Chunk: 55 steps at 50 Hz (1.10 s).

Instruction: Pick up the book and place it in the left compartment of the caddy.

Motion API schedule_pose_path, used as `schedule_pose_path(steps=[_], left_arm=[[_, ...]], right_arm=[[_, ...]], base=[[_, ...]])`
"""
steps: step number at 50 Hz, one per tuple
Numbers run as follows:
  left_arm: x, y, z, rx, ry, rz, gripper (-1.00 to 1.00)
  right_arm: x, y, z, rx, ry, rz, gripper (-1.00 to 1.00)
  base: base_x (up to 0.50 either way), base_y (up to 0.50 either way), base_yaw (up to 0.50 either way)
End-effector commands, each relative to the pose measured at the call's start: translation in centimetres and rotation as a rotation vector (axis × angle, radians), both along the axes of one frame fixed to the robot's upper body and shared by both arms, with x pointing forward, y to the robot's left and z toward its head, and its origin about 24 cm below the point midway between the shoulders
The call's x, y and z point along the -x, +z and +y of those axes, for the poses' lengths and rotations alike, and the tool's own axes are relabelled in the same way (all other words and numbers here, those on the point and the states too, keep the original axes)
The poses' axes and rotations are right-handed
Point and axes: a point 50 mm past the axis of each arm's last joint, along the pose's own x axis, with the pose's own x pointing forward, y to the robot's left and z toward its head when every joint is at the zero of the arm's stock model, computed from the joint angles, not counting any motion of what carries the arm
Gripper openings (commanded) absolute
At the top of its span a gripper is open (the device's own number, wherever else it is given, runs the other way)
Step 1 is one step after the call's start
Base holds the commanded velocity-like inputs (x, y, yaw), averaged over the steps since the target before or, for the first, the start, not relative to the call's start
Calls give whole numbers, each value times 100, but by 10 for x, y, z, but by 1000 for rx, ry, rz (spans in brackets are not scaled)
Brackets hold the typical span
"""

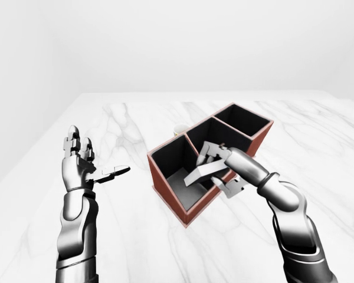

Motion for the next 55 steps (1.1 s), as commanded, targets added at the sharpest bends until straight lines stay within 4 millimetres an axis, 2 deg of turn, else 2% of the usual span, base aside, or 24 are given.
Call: schedule_pose_path(steps=[1, 10, 16, 20, 37, 44, 55], left_arm=[[1, 1, 1, 0, 1, -6, 100], [1, 2, -1, -3, 1, -9, 100], [-1, -1, 0, 1, 0, 3, 100], [-1, -1, 0, 1, 0, 3, 100], [0, -1, 1, 1, 1, 5, 100], [0, 1, 1, 0, 3, -3, 100], [0, -1, -1, 0, -1, 5, 100]], right_arm=[[-7, -2, 1, -21, -3, 18, -100], [-9, -5, 2, -12, -11, 30, -100], [-18, -12, -4, -17, -44, 68, -100], [-21, -13, 0, -23, -36, 77, -100], [-34, -46, 8, -75, -23, 242, -100], [-35, -52, 12, -77, -13, 267, -100], [-40, -60, 8, -66, -37, 303, -100]], base=[[0, 0, 0], [0, 0, 0], [0, 0, 0], [0, 0, 0], [0, 0, 0], [0, 0, 0], [0, 0, 0]])
